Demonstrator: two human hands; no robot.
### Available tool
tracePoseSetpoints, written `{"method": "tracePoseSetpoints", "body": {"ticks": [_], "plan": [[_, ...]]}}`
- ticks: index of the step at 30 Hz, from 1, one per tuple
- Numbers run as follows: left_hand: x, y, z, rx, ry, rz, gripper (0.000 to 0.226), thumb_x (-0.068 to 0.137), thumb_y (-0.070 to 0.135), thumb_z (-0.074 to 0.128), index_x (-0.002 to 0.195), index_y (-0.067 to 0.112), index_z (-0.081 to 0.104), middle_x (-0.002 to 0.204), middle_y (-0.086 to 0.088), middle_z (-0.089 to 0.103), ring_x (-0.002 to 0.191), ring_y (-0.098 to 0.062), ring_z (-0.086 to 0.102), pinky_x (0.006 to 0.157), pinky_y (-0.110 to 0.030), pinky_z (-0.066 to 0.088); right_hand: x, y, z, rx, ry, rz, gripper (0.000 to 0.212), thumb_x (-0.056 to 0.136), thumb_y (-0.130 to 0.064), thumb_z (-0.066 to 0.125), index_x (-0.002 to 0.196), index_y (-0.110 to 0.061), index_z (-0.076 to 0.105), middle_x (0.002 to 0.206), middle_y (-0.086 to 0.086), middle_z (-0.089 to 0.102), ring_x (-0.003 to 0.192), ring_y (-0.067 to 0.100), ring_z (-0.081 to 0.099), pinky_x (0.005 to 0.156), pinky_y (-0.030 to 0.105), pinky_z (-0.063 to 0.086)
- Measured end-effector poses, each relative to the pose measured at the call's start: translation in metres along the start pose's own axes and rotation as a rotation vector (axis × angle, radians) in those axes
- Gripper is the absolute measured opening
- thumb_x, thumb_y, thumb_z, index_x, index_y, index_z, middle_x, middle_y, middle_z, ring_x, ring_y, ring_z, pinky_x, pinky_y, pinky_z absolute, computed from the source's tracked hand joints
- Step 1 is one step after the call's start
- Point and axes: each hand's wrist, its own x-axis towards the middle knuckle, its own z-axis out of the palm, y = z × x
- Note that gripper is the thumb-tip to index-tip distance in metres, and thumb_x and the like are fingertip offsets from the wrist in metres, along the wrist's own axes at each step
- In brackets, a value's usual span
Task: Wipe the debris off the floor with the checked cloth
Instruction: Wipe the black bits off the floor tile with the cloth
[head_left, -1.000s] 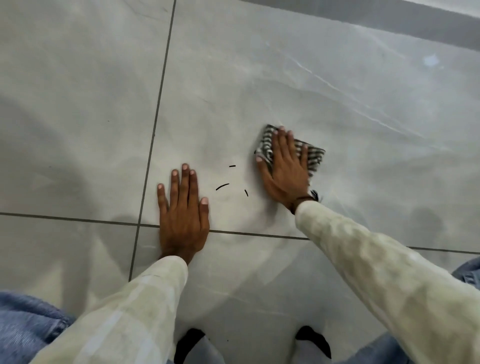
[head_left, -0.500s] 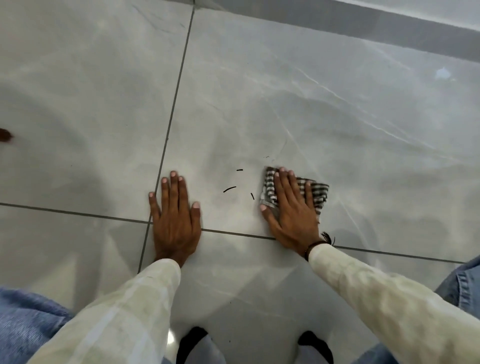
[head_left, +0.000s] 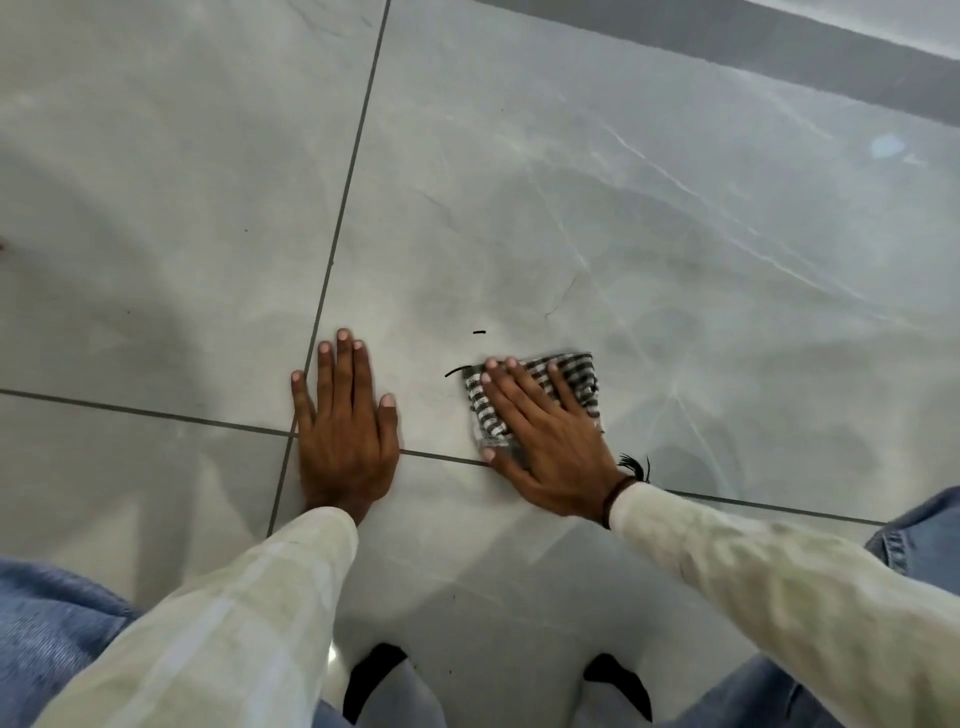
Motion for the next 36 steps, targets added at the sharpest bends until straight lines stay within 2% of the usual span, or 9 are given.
{"method": "tracePoseSetpoints", "body": {"ticks": [4, 8, 13, 18, 22, 25, 28, 30, 36], "plan": [[-0.001, -0.001, 0.000, 0.019, -0.005, 0.006, 0.067, 0.112, 0.034, 0.022, 0.172, 0.006, 0.012, 0.182, -0.014, 0.011, 0.170, -0.031, 0.012, 0.135, -0.059, 0.017, 0.046, 0.003, -0.007, -0.022, 0.019, -0.035, 0.075, 0.105, -0.056, 0.039, 0.168, -0.017, 0.030, 0.177, 0.002, 0.027, 0.166, 0.021, 0.021, 0.133, 0.057, 0.018], [-0.001, -0.002, 0.003, -0.004, 0.003, 0.005, 0.067, 0.111, 0.034, 0.022, 0.172, 0.006, 0.012, 0.182, -0.014, 0.012, 0.170, -0.030, 0.013, 0.135, -0.059, 0.016, 0.085, 0.023, -0.019, 0.050, 0.064, 0.212, 0.075, 0.105, -0.055, 0.038, 0.169, -0.019, 0.025, 0.179, 0.000, 0.021, 0.167, 0.018, 0.016, 0.135, 0.054, 0.010], [0.000, -0.002, 0.005, -0.021, 0.008, -0.009, 0.067, 0.111, 0.032, 0.027, 0.171, 0.006, 0.014, 0.182, -0.013, 0.013, 0.170, -0.029, 0.014, 0.136, -0.059, 0.016, 0.045, 0.001, -0.005, 0.106, 0.133, 0.375, 0.074, 0.106, -0.053, 0.039, 0.170, -0.018, 0.023, 0.180, 0.000, 0.020, 0.167, 0.018, 0.015, 0.135, 0.056, 0.011], [0.000, -0.003, 0.003, -0.019, 0.003, 0.004, 0.067, 0.111, 0.032, 0.026, 0.172, 0.006, 0.013, 0.182, -0.014, 0.013, 0.170, -0.030, 0.013, 0.136, -0.059, 0.016, 0.039, -0.032, 0.005, 0.042, 0.028, 0.007, 0.072, 0.108, -0.053, 0.036, 0.169, -0.016, 0.026, 0.179, 0.002, 0.023, 0.167, 0.020, 0.015, 0.132, 0.059, 0.017], [0.000, -0.003, 0.004, -0.028, 0.005, 0.002, 0.067, 0.111, 0.031, 0.026, 0.172, 0.007, 0.013, 0.182, -0.013, 0.013, 0.170, -0.029, 0.013, 0.136, -0.059, 0.016, 0.028, -0.001, 0.003, -0.024, -0.033, -0.231, 0.071, 0.108, -0.051, 0.037, 0.169, -0.017, 0.024, 0.179, 0.001, 0.022, 0.167, 0.020, 0.015, 0.135, 0.055, 0.010], [0.000, -0.003, 0.006, -0.034, 0.007, -0.002, 0.067, 0.111, 0.031, 0.026, 0.172, 0.007, 0.012, 0.183, -0.012, 0.012, 0.170, -0.029, 0.012, 0.136, -0.059, 0.015, 0.020, 0.024, -0.001, 0.051, 0.090, 0.090, 0.069, 0.107, -0.046, 0.045, 0.169, -0.019, 0.028, 0.178, 0.001, 0.024, 0.166, 0.019, 0.017, 0.133, 0.059, 0.016], [0.000, -0.004, 0.008, -0.023, 0.014, 0.001, 0.067, 0.111, 0.031, 0.026, 0.172, 0.007, 0.011, 0.183, -0.012, 0.012, 0.170, -0.029, 0.012, 0.136, -0.059, 0.015, 0.038, 0.010, -0.002, 0.140, 0.190, 0.492, 0.067, 0.108, -0.047, 0.042, 0.168, -0.020, 0.028, 0.179, 0.000, 0.023, 0.167, 0.019, 0.017, 0.135, 0.055, 0.008], [0.001, -0.004, 0.009, -0.023, 0.013, 0.001, 0.068, 0.110, 0.030, 0.027, 0.172, 0.008, 0.011, 0.183, -0.012, 0.011, 0.170, -0.029, 0.012, 0.136, -0.059, 0.015, 0.057, -0.015, -0.001, 0.176, 0.186, 0.582, 0.068, 0.108, -0.047, 0.039, 0.169, -0.018, 0.027, 0.179, 0.003, 0.022, 0.167, 0.021, 0.017, 0.135, 0.055, 0.006], [-0.001, -0.004, 0.007, -0.028, 0.012, 0.004, 0.067, 0.111, 0.032, 0.025, 0.172, 0.008, 0.012, 0.183, -0.012, 0.012, 0.170, -0.029, 0.012, 0.136, -0.059, 0.015, 0.033, -0.034, 0.004, 0.031, 0.009, -0.014, 0.065, 0.108, -0.041, 0.040, 0.168, -0.017, 0.030, 0.177, 0.002, 0.028, 0.166, 0.021, 0.022, 0.132, 0.059, 0.020]]}}
